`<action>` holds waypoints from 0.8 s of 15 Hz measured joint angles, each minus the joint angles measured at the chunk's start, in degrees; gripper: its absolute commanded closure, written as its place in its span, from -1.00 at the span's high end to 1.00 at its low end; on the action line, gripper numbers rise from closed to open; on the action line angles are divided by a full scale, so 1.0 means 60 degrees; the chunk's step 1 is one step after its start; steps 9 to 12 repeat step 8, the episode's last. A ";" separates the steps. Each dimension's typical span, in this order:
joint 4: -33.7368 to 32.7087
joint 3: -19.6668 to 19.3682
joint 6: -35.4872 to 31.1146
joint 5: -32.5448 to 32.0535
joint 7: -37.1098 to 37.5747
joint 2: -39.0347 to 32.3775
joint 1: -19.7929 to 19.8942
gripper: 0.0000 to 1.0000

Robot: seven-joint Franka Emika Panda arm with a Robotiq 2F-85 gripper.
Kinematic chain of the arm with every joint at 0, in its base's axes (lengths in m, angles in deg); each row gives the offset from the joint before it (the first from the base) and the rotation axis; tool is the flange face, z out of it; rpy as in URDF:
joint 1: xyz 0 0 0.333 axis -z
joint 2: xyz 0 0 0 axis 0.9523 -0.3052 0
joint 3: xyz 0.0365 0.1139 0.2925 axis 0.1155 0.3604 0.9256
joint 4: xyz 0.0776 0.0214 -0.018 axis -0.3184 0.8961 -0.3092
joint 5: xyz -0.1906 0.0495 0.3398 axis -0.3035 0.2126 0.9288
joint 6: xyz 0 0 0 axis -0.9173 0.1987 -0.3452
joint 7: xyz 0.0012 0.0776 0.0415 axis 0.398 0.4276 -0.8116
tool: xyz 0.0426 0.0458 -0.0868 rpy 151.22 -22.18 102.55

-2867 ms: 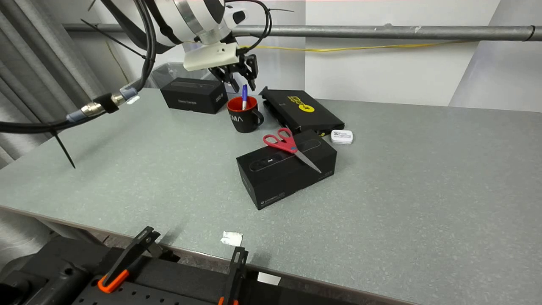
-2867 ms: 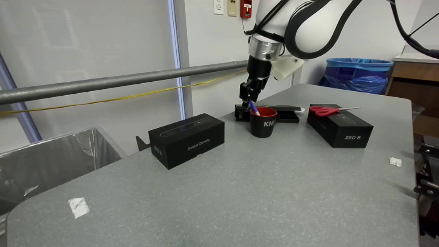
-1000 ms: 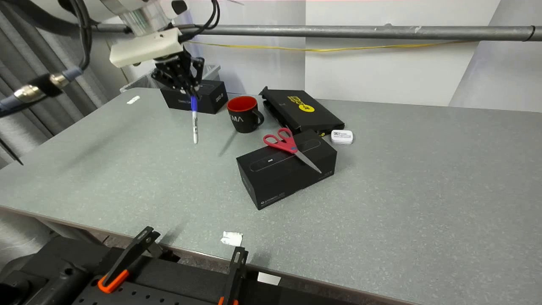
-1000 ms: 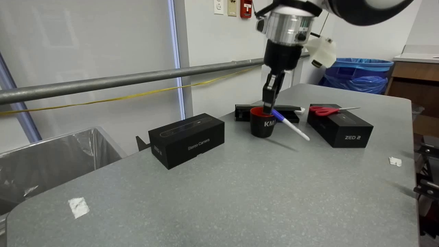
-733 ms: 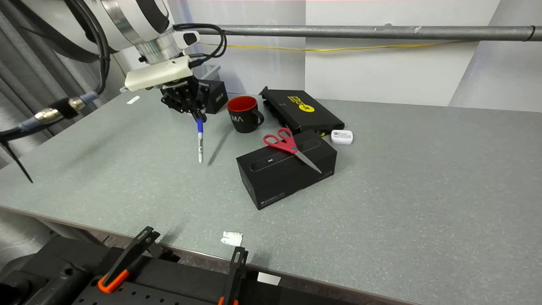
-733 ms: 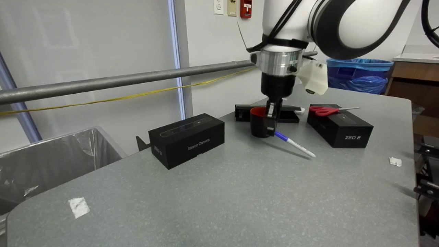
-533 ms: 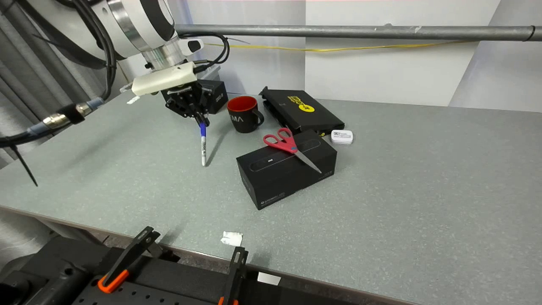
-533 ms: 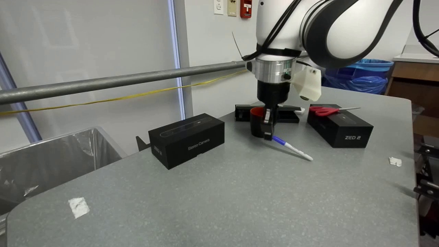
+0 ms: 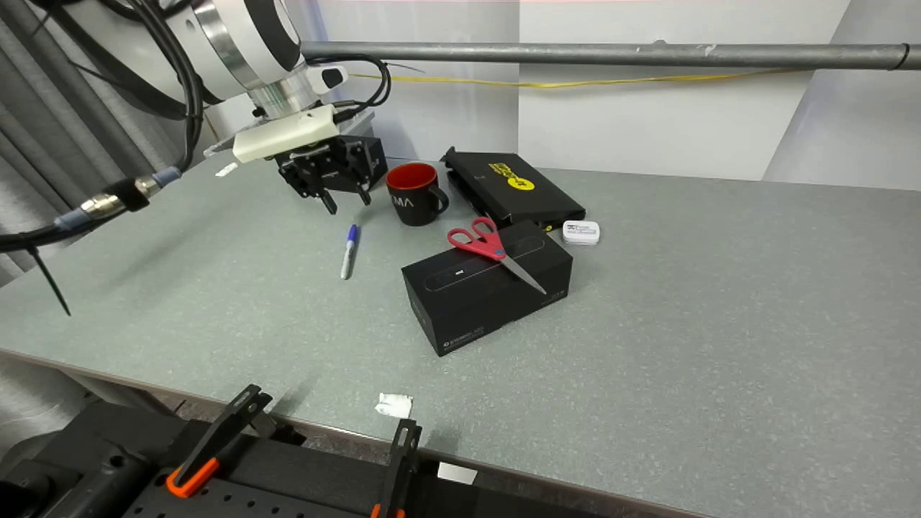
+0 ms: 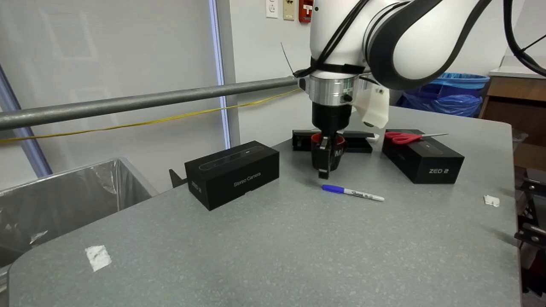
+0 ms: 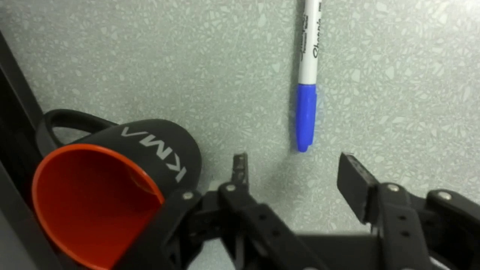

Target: Remove the marker from the mug cup and place it on the table

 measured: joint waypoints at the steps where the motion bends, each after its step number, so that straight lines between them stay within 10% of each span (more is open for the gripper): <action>1: -0.0017 -0.0007 0.0000 -0.0004 0.0000 -0.0003 -0.0007 1.00; 12: -0.0104 -0.0018 0.0000 0.0008 0.0000 -0.0023 -0.0012 1.00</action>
